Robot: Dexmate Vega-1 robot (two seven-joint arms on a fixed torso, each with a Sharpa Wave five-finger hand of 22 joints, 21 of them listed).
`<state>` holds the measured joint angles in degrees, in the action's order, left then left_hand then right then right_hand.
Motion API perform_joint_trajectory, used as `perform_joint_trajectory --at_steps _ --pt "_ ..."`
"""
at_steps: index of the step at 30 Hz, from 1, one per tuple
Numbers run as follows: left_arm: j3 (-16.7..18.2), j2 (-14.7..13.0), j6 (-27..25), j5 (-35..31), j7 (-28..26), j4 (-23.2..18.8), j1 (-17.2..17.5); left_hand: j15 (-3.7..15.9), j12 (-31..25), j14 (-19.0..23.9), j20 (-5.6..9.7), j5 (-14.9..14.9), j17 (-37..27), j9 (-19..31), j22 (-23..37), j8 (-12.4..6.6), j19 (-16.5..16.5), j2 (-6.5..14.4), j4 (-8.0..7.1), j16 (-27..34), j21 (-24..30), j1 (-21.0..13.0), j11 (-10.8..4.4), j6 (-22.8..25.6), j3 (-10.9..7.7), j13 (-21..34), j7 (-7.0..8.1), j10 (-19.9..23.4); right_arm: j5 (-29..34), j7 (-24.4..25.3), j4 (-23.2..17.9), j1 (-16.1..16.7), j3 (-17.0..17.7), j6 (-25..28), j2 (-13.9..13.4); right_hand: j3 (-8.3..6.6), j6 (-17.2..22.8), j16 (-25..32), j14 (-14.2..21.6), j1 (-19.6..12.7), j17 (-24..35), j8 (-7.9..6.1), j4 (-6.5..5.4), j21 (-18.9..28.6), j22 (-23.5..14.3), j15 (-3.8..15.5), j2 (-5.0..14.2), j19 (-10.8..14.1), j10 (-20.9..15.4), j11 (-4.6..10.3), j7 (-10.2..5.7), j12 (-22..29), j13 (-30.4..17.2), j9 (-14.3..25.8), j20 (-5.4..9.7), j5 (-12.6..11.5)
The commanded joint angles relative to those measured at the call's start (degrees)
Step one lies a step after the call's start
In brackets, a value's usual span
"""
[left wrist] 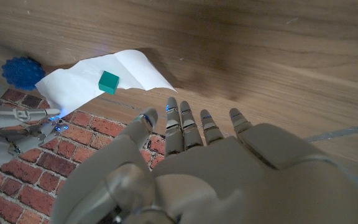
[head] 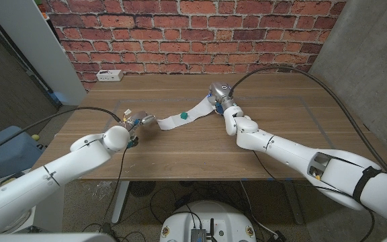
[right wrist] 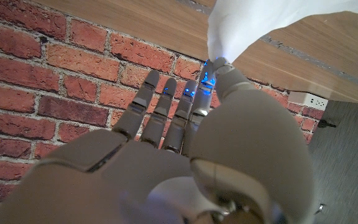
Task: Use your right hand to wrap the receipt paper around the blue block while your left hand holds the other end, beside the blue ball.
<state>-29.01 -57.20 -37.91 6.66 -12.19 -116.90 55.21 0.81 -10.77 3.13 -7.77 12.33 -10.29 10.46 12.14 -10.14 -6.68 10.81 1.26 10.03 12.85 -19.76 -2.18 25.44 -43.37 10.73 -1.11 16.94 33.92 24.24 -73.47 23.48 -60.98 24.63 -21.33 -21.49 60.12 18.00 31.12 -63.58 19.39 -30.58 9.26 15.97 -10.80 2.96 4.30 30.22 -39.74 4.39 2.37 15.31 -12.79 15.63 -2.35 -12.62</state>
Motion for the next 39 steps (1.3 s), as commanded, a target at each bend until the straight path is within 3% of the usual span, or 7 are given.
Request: perform_joint_trajectory --at_steps 1,9,14,20,31,35,39 --pt "-9.8 -0.5 -9.6 -9.1 5.1 -3.2 -8.4 0.36 0.1 -1.1 -0.22 -0.1 -0.1 0.1 0.1 0.37 -0.8 0.9 -0.33 -0.2 -0.1 -0.7 -0.12 -1.5 -0.43 0.1 0.47 -1.0 2.0 -2.3 -2.7 0.8 0.6 -1.7 -0.5 -0.69 0.8 0.4 1.6 -0.7 0.1 -0.74 -0.14 0.6 -0.2 8.15 -0.18 1.2 -1.2 -0.19 0.18 0.2 0.0 0.6 -0.06 0.4" --pt "-13.3 0.0 -13.9 -12.8 8.7 -3.6 -11.7 1.15 -0.8 0.9 0.08 -0.8 -0.1 0.1 0.2 -0.36 -0.8 0.1 -1.54 1.1 0.2 0.0 -0.13 -0.8 0.72 0.1 -0.04 0.3 2.7 -2.3 -4.1 1.5 1.4 -1.8 -0.2 -1.46 0.9 2.1 6.6 -0.8 0.7 -1.53 -0.2 1.2 -0.2 8.33 -0.1 2.7 -2.8 -0.3 0.7 0.5 -0.3 0.5 -0.26 0.8" --pt "-14.8 0.3 -16.1 -14.1 10.8 -3.5 -13.4 1.38 -1.4 3.6 -0.06 -1.3 0.0 0.1 0.3 -0.81 -0.4 -0.1 -2.12 1.9 0.6 0.5 0.03 0.4 1.57 0.1 -0.61 1.8 2.6 -3.0 -5.7 1.9 2.2 -1.4 -0.1 -0.9 0.9 9.3 16.2 -2.3 5.7 -2.94 0.44 2.7 -0.5 9.24 -0.46 5.4 -5.8 -0.64 1.36 1.2 -1.1 0.8 -0.47 1.6" --pt "-16.2 0.7 -17.5 -15.3 12.2 -3.0 -14.9 1.57 -1.7 4.9 -0.09 -1.4 0.2 0.1 0.3 -1.21 0.0 -0.1 -2.4 2.0 0.8 0.7 0.43 1.9 1.63 0.1 -1.29 3.0 1.4 -7.0 -8.5 2.0 3.1 1.3 0.6 -0.08 1.1 15.2 20.0 -3.9 11.6 -3.81 0.65 3.8 -0.9 9.17 -1.58 7.0 -8.2 -1.48 2.13 1.5 -2.0 0.6 -0.63 1.8" --pt "-16.3 1.1 -17.1 -15.6 12.7 -1.5 -15.5 1.7 -1.7 5.0 -0.04 -1.5 0.2 0.1 0.3 -1.09 -0.1 0.0 -2.94 1.8 0.9 0.9 0.28 2.0 1.44 0.1 -1.0 3.2 -8.3 -13.9 -11.7 2.9 7.2 1.5 1.8 0.46 0.9 19.5 21.1 -4.6 16.5 -4.36 0.42 4.7 -1.3 8.15 -2.19 7.8 -11.6 -2.82 3.17 2.8 -3.1 1.0 -1.23 1.8" --pt "-17.1 1.3 -18.2 -15.8 14.0 -0.8 -16.5 1.85 -1.8 5.5 -0.01 -1.5 0.2 0.1 0.3 -1.2 -0.1 0.1 -3.21 1.8 0.9 1.1 0.12 2.5 1.3 0.1 -1.61 3.5 -13.6 -16.7 -12.8 3.3 9.3 2.0 2.3 0.8 1.3 22.5 21.4 -5.2 20.1 -4.44 0.38 5.3 -1.5 7.77 -2.3 8.0 -14.5 -3.46 3.75 4.6 -4.3 1.2 -1.47 1.9" --pt "-18.3 1.5 -19.6 -16.4 15.1 -0.5 -17.6 2.01 -2.1 6.5 0.12 -1.5 0.3 0.0 0.3 -1.52 0.3 0.1 -3.52 1.8 1.1 1.1 0.43 3.8 0.93 0.1 -2.12 4.6 -16.4 -17.8 -14.0 3.2 10.0 3.6 2.5 0.83 1.4 23.7 21.5 -5.7 21.6 -4.49 0.51 5.8 -1.7 7.51 -2.4 8.5 -14.8 -3.86 3.99 5.0 -4.9 1.4 -1.81 2.0"
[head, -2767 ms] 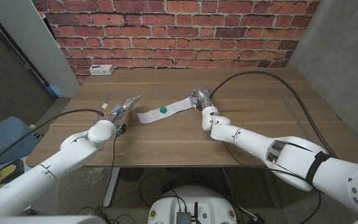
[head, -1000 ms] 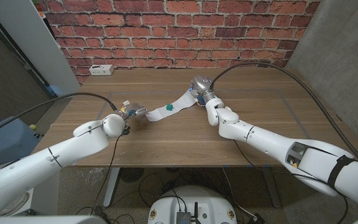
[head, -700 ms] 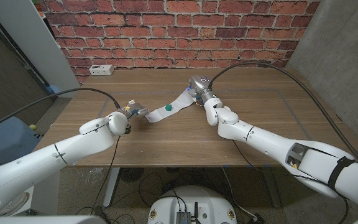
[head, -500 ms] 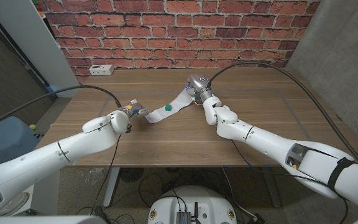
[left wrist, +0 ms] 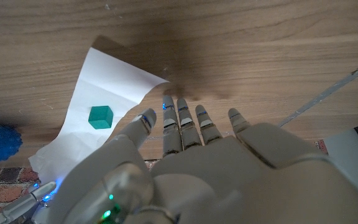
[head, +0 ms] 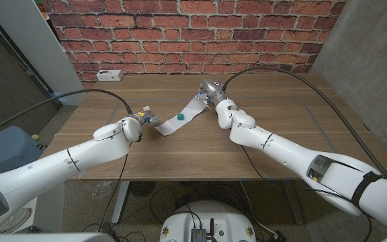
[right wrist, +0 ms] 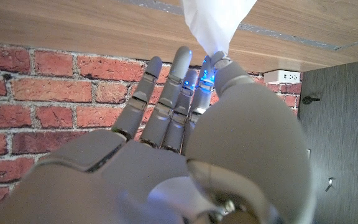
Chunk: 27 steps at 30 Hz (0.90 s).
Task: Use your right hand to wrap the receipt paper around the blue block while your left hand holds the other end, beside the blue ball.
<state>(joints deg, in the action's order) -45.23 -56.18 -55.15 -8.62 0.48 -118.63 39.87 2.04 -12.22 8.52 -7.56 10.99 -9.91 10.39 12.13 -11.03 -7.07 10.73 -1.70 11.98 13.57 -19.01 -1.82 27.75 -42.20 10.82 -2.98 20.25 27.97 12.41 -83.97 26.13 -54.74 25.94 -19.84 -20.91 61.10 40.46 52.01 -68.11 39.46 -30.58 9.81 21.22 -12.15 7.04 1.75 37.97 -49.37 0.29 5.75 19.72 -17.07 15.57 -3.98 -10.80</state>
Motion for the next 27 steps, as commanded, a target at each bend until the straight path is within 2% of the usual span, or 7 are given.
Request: perform_joint_trajectory --at_steps 1,13,18,27 --pt "-2.3 0.5 -2.6 -1.3 2.6 1.3 -2.5 0.8 -0.7 1.3 -0.08 -0.1 0.0 0.1 0.3 -0.66 0.7 0.2 -0.54 -0.2 0.5 0.3 0.12 1.7 -0.39 0.0 -0.36 1.6 -11.1 -6.4 -4.0 0.5 4.0 2.8 0.9 0.26 0.3 1.5 0.6 -1.1 1.8 -4.48 -0.13 0.6 -0.3 3.38 0.2 0.7 -5.2 0.16 0.76 0.7 -0.7 1.5 -0.21 0.2" --pt "-3.9 0.6 -4.1 -1.8 3.7 1.7 -3.9 0.87 -0.6 1.6 0.09 -0.1 0.0 0.0 0.3 -0.38 0.8 0.5 -0.86 -0.4 0.6 0.3 -0.05 1.7 -0.78 0.0 -0.47 1.6 -19.3 -10.1 -8.2 -0.2 5.2 8.0 0.0 -0.07 -0.2 4.3 2.7 -2.1 4.5 -4.31 0.04 1.9 -0.6 3.14 0.05 2.6 -4.7 -1.23 1.66 1.2 -1.9 2.1 -0.94 0.2" --pt "-4.9 0.8 -5.3 -2.3 4.4 1.7 -4.8 0.93 -0.4 1.6 0.12 -0.1 0.0 0.0 0.3 -0.2 0.8 0.5 -0.86 -0.5 0.6 0.2 -0.04 1.5 -0.84 0.0 -0.46 1.4 -22.8 -11.2 -9.8 -0.3 5.9 8.7 -0.9 -0.58 -0.2 4.3 3.8 -2.2 4.5 -4.34 -0.04 2.4 -0.7 2.98 -0.03 3.0 -5.0 -1.9 1.83 1.5 -2.3 2.4 -1.01 0.1" --pt "-5.5 0.8 -6.2 -2.2 4.2 1.4 -5.0 0.97 -0.2 1.5 0.18 -0.1 0.0 0.0 0.3 0.03 0.8 0.6 -0.8 -0.6 0.7 0.0 0.11 1.2 -1.03 0.0 -0.55 1.2 -30.7 -16.0 -10.7 -1.3 6.8 8.2 -2.4 -1.75 -0.8 4.3 6.1 -2.1 4.4 -4.42 -0.29 3.5 -0.9 2.46 0.1 4.3 -5.2 -2.85 2.13 1.6 -2.9 2.9 -1.24 -0.1"
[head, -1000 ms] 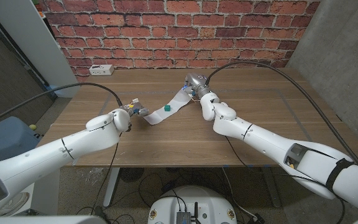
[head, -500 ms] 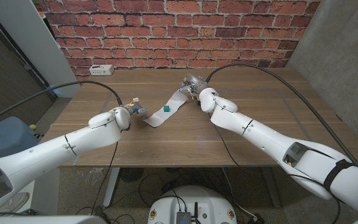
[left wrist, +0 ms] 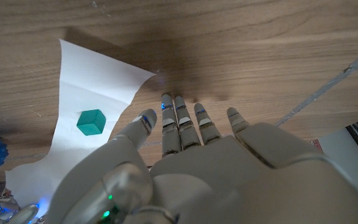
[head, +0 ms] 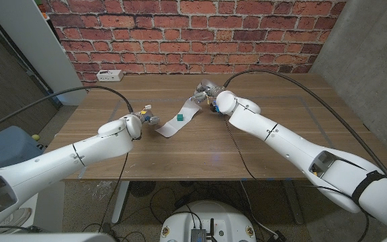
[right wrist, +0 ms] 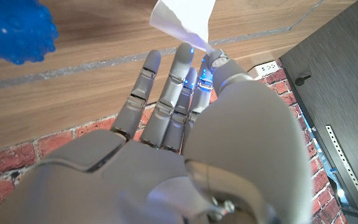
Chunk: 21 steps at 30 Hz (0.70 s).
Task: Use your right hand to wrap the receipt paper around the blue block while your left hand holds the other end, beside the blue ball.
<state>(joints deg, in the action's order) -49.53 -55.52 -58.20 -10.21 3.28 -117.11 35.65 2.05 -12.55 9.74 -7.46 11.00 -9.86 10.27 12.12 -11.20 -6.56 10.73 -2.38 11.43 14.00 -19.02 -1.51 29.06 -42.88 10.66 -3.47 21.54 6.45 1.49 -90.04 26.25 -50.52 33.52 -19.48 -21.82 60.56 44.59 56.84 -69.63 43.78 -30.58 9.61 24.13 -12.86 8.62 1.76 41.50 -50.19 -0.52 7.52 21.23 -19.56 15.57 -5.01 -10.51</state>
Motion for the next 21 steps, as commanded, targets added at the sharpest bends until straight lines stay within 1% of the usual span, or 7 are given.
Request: perform_joint_trajectory --at_steps 1,7,8,11,15,18,21 --pt "-1.1 0.1 -3.1 -0.6 1.2 -0.2 -0.7 1.04 0.1 0.3 0.07 -0.1 -0.1 0.1 0.3 0.26 0.3 0.6 -0.12 -0.1 0.3 0.0 0.0 -0.2 -0.34 0.2 -0.05 -0.1 -10.1 -5.7 -4.4 -1.6 2.7 0.3 -2.8 -1.07 -0.2 0.1 1.6 -0.6 0.1 -4.53 -0.03 0.8 -0.2 0.83 -0.09 0.8 -3.5 -2.52 0.37 -0.3 -0.5 3.0 -0.2 -0.4" --pt "-0.9 -0.1 -3.0 -0.3 0.6 -0.5 -0.3 1.02 0.2 0.3 0.11 -0.1 -0.1 0.1 0.3 0.41 0.3 0.6 -0.17 -0.2 0.3 0.0 -0.18 -0.5 -0.29 0.2 0.04 -0.2 -16.3 -10.2 -1.7 -2.6 3.4 -2.3 -2.9 -1.69 -0.6 -0.1 2.3 -0.7 0.0 -4.66 -0.03 1.3 -0.3 0.76 -0.11 1.5 -3.5 -2.77 0.84 -0.6 -0.7 3.3 -0.31 -0.5" --pt "-0.9 -0.1 -3.1 -0.3 0.6 -0.5 -0.3 1.02 0.2 0.2 0.13 -0.1 -0.1 0.1 0.3 0.42 0.3 0.6 -0.18 -0.2 0.3 0.0 -0.2 -0.5 -0.28 0.2 0.05 -0.2 -17.5 -11.2 -1.0 -2.8 3.6 -2.8 -2.8 -1.87 -0.8 -0.1 2.7 -0.7 0.0 -4.67 -0.02 1.5 -0.3 0.89 -0.16 1.7 -3.3 -3.1 0.89 -0.8 -0.7 3.4 -0.3 -0.6" --pt "-0.7 -0.1 -2.9 -0.1 0.3 -0.6 -0.1 1.01 0.2 0.2 0.13 -0.2 -0.2 0.1 0.3 0.49 0.3 0.5 -0.24 -0.2 0.3 0.0 -0.27 -0.6 -0.2 0.2 0.1 -0.3 -21.5 -13.9 1.4 -3.2 4.5 -4.3 -2.3 -2.12 -0.9 -0.3 2.7 -0.7 0.0 -4.73 -0.06 1.7 -0.3 0.74 -0.1 1.8 -3.1 -3.29 1.01 -1.0 -0.7 3.5 -0.27 -0.6" --pt "-0.7 -0.2 -2.9 0.0 0.1 -0.7 0.0 1.04 0.3 0.2 0.12 -0.2 -0.2 0.1 0.3 0.51 0.2 0.4 -0.3 -0.2 0.3 0.0 -0.25 -0.6 -0.09 0.2 0.11 -0.3 -25.6 -16.7 4.8 -3.8 5.1 -6.0 -1.5 -2.77 -1.5 -0.7 2.8 -0.8 -0.1 -4.86 -0.1 2.4 -0.4 0.66 0.03 2.7 -3.3 -3.52 1.24 -1.3 -0.7 3.9 -0.14 -0.8" --pt "-0.7 -0.2 -2.9 0.1 0.0 -0.7 0.0 1.03 0.3 0.2 0.13 -0.2 -0.2 0.1 0.3 0.54 0.2 0.4 -0.35 -0.2 0.3 0.0 -0.34 -0.7 -0.06 0.2 0.12 -0.4 -27.9 -18.6 6.9 -4.2 5.2 -7.4 -1.1 -3.14 -1.8 -1.0 2.8 -0.7 -0.2 -4.98 -0.2 2.9 -0.4 0.73 0.19 3.4 -3.1 -3.67 1.47 -1.7 -0.7 4.1 -0.1 -0.9" --pt "-0.7 -0.2 -2.9 0.2 0.1 -0.7 -0.1 1.01 0.4 0.2 0.12 -0.2 -0.2 0.1 0.3 0.56 0.2 0.4 -0.44 -0.2 0.3 0.1 -0.35 -0.7 0.01 0.2 0.15 -0.5 -29.3 -20.5 8.8 -5.2 4.6 -7.9 -0.7 -3.48 -1.9 -1.4 2.9 -0.7 -0.4 -5.15 -0.22 3.3 -0.5 0.67 0.18 3.6 -2.5 -4.26 1.69 -2.2 -0.5 4.3 -0.01 -1.0"
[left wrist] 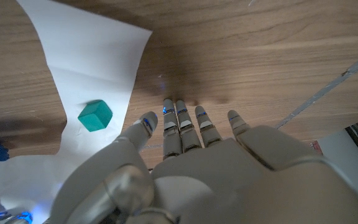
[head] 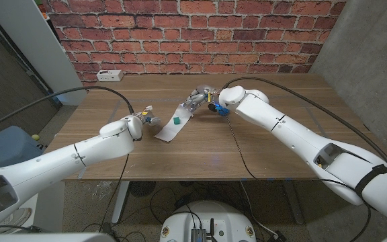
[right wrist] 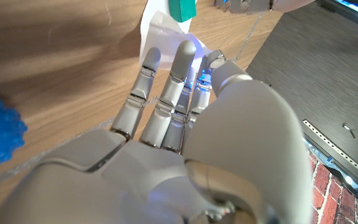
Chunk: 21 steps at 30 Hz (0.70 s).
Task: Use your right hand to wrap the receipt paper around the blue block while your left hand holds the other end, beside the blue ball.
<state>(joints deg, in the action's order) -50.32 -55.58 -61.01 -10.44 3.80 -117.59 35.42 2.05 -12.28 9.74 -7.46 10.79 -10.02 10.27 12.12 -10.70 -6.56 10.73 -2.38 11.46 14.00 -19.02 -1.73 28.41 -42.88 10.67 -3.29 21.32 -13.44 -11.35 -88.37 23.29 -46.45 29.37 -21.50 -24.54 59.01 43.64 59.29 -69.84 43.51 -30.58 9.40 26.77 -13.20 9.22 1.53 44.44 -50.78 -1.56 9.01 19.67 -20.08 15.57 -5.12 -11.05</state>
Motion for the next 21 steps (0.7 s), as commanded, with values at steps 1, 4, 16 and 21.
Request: perform_joint_trajectory --at_steps 1,4,16,21 --pt "0.0 -0.1 -0.2 0.4 -0.4 -0.2 0.0 1.01 0.1 0.2 0.08 0.0 -0.1 0.1 0.3 0.12 0.2 0.4 -0.46 -0.3 0.3 0.1 -0.09 -0.2 0.0 0.2 -0.02 -0.2 -9.5 -7.7 7.3 -2.4 0.2 -3.7 1.3 -0.83 -0.4 -0.5 0.5 -0.4 -0.1 -5.21 -0.04 0.7 -0.1 0.12 0.42 0.7 -1.9 -3.25 0.23 -0.8 0.0 4.4 0.1 -0.4" --pt "-0.1 -0.2 0.0 0.6 0.0 -0.1 -0.2 0.98 0.2 0.2 0.09 0.0 -0.1 0.1 0.3 0.14 0.2 0.3 -0.47 -0.3 0.3 0.1 -0.14 -0.3 0.02 0.2 0.07 -0.3 -7.0 -4.9 5.8 -2.5 -1.2 -4.2 0.7 -1.16 -0.9 -0.7 1.2 -0.1 -0.4 -5.3 -0.2 1.0 -0.2 -0.06 0.47 0.8 -2.1 -3.0 0.14 -1.1 0.2 4.7 0.06 -0.5" --pt "15.5 -2.0 18.4 12.0 -11.0 -0.3 13.9 -2.74 1.3 -2.1 -1.0 -1.1 -0.1 0.2 0.1 -1.13 -0.6 -4.3 -1.23 -1.2 0.2 5.2 1.61 -0.1 4.22 0.3 6.3 -5.2 3.6 10.4 0.9 -0.5 -3.5 -3.4 0.0 -1.5 -0.8 -0.8 0.7 0.0 0.3 -5.86 -0.08 1.1 -0.2 -0.16 0.14 -0.5 -3.0 -2.34 0.27 -1.1 -0.1 5.0 0.24 -0.5" --pt "20.0 -2.2 25.8 14.0 -16.0 0.1 18.9 -3.14 -0.2 -0.4 -1.45 -1.0 0.0 0.1 0.0 -1.65 -0.4 -4.7 0.84 -0.4 0.3 4.8 2.28 4.1 4.61 0.5 6.37 -2.4 6.8 14.7 1.5 -0.2 -3.8 -3.6 0.9 -1.57 -0.8 -0.7 0.4 0.0 0.8 -5.96 -0.04 1.3 -0.3 -0.15 0.09 -0.8 -3.2 -2.29 0.15 -1.2 -0.3 5.0 0.32 -0.5"
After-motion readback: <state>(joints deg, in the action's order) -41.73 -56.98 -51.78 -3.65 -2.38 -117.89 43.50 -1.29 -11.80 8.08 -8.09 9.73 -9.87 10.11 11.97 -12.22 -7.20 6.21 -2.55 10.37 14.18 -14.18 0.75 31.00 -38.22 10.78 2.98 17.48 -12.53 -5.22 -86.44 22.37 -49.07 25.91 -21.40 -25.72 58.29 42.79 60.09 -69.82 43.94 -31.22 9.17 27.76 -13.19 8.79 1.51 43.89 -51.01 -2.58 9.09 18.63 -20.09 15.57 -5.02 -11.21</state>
